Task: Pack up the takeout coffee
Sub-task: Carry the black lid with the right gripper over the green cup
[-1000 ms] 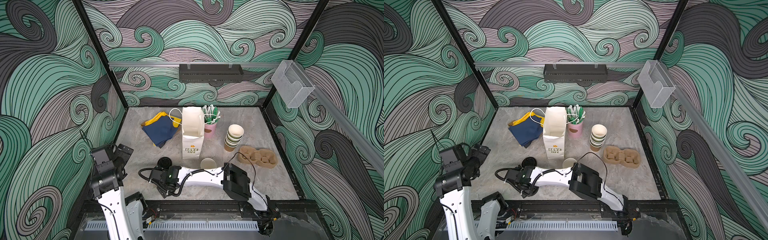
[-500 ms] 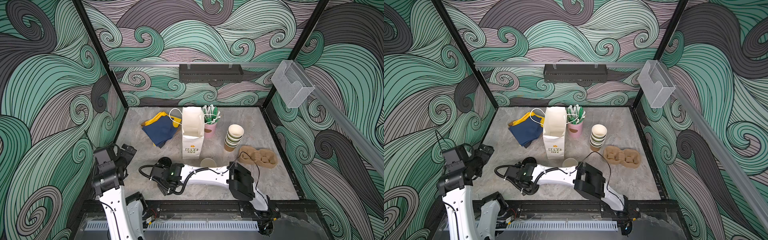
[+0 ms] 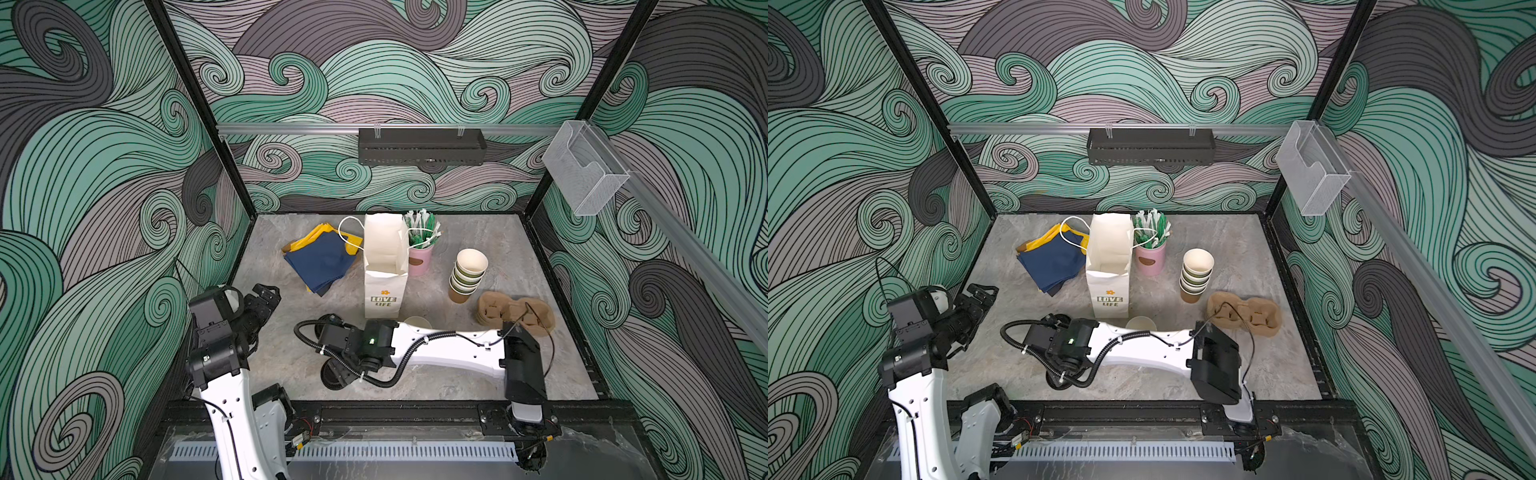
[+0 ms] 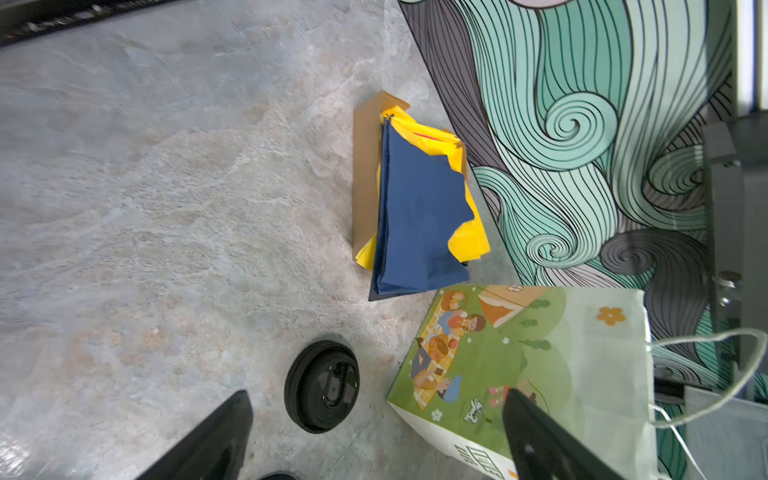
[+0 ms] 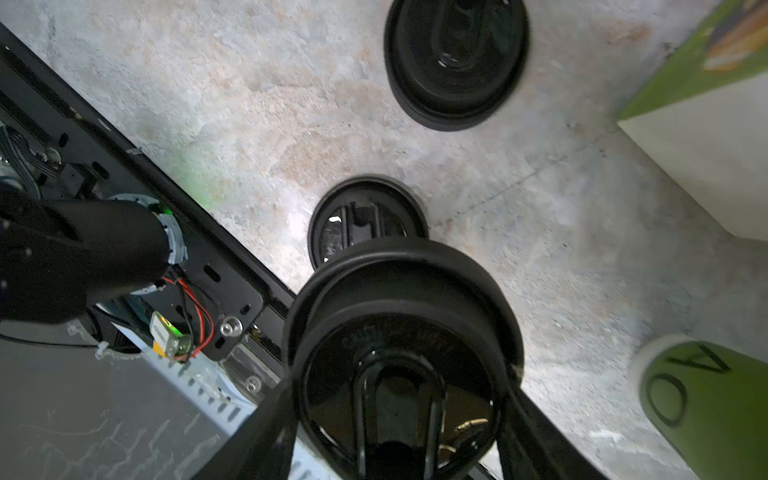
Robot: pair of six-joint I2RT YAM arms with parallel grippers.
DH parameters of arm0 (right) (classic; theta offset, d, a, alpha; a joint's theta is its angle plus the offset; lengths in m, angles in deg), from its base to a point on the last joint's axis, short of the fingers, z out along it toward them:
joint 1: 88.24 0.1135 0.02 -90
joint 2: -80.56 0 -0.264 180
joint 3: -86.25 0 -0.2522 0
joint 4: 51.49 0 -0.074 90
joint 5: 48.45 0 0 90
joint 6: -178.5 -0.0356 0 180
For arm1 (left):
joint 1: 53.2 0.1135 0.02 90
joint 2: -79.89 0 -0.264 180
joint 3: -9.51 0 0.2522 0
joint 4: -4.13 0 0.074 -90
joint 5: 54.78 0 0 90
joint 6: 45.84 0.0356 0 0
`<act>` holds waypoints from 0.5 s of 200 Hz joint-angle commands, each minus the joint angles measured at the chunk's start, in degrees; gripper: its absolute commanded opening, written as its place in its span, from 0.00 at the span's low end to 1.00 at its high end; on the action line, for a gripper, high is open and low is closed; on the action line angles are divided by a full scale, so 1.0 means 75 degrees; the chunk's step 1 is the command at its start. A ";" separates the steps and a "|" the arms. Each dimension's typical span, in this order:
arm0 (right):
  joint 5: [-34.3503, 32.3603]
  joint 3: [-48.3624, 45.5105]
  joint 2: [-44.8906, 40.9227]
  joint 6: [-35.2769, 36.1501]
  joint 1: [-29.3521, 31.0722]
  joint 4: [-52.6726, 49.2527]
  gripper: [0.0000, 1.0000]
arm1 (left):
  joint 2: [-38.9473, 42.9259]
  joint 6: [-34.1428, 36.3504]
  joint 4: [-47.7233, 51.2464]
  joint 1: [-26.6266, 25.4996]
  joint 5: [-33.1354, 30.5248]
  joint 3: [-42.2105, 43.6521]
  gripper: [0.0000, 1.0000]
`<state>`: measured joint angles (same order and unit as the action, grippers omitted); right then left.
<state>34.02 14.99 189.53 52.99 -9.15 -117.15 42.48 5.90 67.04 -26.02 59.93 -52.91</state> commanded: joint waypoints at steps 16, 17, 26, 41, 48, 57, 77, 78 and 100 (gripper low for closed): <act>-0.0764 -0.0771 -0.1661 -0.0306 -0.0108 -0.1539 0.70 | 0.0030 0.0003 -0.0415 -0.0585 0.0876 0.0304 0.94; -0.0764 -0.0771 -0.1661 -0.0306 -0.0108 -0.1539 0.70 | 0.0036 -0.0008 -0.0437 -0.0610 0.0871 0.0314 0.94; -0.0894 -0.0894 -0.1980 -0.0291 -0.0186 -0.1913 0.70 | 0.0048 -0.0121 -0.0512 -0.1011 0.0734 0.0417 0.93; -0.0949 -0.1270 -0.2522 -0.0152 -0.0406 -0.2228 0.70 | 0.0031 -0.0317 -0.0676 -0.1902 0.0240 0.0559 0.92; -0.0925 -0.1559 -0.2790 -0.0061 -0.0572 -0.2262 0.71 | 0.0008 -0.0423 -0.0757 -0.2323 -0.0014 0.0608 0.92; -0.0857 -0.1884 -0.3154 0.0064 -0.0861 -0.2254 0.71 | -0.0019 -0.0567 -0.0905 -0.2792 -0.0250 0.0689 0.92; -0.0849 -0.2240 -0.3634 0.0486 -0.1416 -0.2247 0.71 | -0.0103 -0.0852 -0.1275 -0.3457 -0.0524 0.0912 0.92; -0.0857 -0.2259 -0.3664 0.0546 -0.1463 -0.2239 0.71 | -0.0106 -0.0858 -0.1289 -0.3488 -0.0526 0.0917 0.92; -0.0743 -0.2500 -0.3881 0.1409 -0.1905 -0.1834 0.72 | -0.0206 -0.0909 -0.1430 -0.3899 -0.0657 0.1027 0.92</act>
<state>29.04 -2.05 162.01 56.51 -20.87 -131.64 41.76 0.94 59.91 -52.49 58.38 -45.63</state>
